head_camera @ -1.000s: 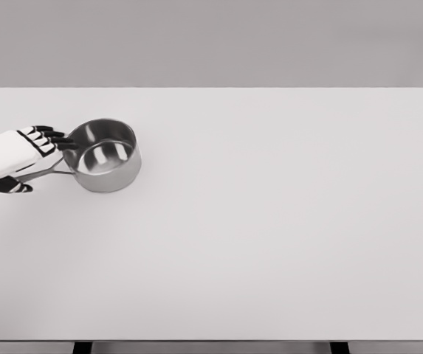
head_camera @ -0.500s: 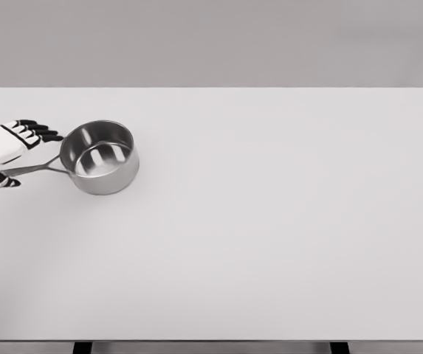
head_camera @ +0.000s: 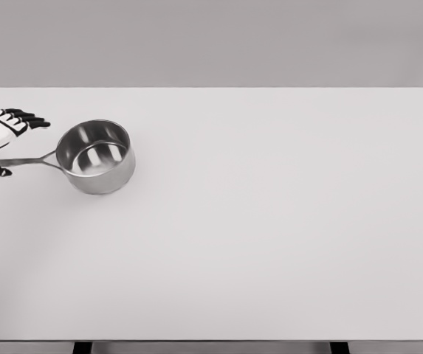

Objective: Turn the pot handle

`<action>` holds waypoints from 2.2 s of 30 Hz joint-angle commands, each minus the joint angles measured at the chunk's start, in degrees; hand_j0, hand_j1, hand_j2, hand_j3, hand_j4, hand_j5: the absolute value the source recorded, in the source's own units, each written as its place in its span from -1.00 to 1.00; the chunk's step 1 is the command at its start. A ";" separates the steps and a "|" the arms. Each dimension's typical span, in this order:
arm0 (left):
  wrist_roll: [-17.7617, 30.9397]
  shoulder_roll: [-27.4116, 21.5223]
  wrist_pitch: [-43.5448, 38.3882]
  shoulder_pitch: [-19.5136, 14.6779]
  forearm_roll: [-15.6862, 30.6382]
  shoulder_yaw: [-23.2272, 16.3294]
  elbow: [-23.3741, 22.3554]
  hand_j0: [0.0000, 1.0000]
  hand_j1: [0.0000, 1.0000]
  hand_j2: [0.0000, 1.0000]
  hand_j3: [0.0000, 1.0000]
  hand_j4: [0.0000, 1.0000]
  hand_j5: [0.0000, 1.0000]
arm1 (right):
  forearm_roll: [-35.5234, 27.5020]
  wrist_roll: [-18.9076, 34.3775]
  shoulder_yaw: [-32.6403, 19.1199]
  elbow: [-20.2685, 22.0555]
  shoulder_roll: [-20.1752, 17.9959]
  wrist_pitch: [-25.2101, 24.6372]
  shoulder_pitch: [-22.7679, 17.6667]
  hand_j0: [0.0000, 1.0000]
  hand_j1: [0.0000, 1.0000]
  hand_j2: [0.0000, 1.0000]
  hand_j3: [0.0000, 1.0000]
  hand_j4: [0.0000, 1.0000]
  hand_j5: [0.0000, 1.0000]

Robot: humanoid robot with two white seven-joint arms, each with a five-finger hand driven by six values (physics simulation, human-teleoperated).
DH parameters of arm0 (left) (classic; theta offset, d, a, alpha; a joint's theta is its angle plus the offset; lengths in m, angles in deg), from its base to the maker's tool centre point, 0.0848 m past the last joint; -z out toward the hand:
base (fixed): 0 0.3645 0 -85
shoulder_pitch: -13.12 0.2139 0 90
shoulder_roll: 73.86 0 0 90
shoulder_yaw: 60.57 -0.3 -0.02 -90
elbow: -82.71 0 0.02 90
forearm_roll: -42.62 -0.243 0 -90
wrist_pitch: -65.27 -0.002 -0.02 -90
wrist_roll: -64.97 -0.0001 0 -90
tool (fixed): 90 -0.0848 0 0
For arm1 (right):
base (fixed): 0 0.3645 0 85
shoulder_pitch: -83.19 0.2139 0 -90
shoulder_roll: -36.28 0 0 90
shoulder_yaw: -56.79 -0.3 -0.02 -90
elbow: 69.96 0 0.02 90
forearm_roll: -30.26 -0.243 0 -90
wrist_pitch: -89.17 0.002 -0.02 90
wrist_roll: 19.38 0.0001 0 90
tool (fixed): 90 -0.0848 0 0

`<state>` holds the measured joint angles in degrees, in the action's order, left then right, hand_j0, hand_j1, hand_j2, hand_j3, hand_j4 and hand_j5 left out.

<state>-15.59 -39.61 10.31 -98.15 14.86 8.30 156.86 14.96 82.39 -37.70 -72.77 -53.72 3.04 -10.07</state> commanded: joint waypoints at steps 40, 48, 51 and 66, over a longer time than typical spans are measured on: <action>-0.04 6.71 -0.04 -8.18 -1.24 -0.75 -12.02 1.00 1.00 1.00 1.00 1.00 1.00 | 0.01 0.01 0.00 0.00 0.00 0.00 0.00 1.00 1.00 1.00 1.00 1.00 1.00; 0.04 7.59 -0.04 -8.70 -1.24 -0.93 -13.07 1.00 1.00 1.00 1.00 1.00 1.00 | 0.01 0.01 0.00 0.00 0.00 0.00 0.00 1.00 1.00 1.00 1.00 1.00 1.00; 0.04 6.80 -0.04 -8.35 -0.89 -0.75 -11.14 1.00 1.00 1.00 1.00 1.00 1.00 | 0.01 0.01 0.00 0.00 0.00 0.00 0.00 1.00 1.00 1.00 1.00 1.00 1.00; -0.48 4.77 -0.04 8.79 6.58 20.34 12.06 1.00 1.00 1.00 1.00 1.00 1.00 | 0.01 0.01 0.00 0.00 0.00 0.00 0.00 1.00 1.00 1.00 1.00 1.00 1.00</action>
<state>-16.01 -34.82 10.32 -89.19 19.54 26.39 165.12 14.96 82.39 -37.70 -72.77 -53.72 3.04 -10.07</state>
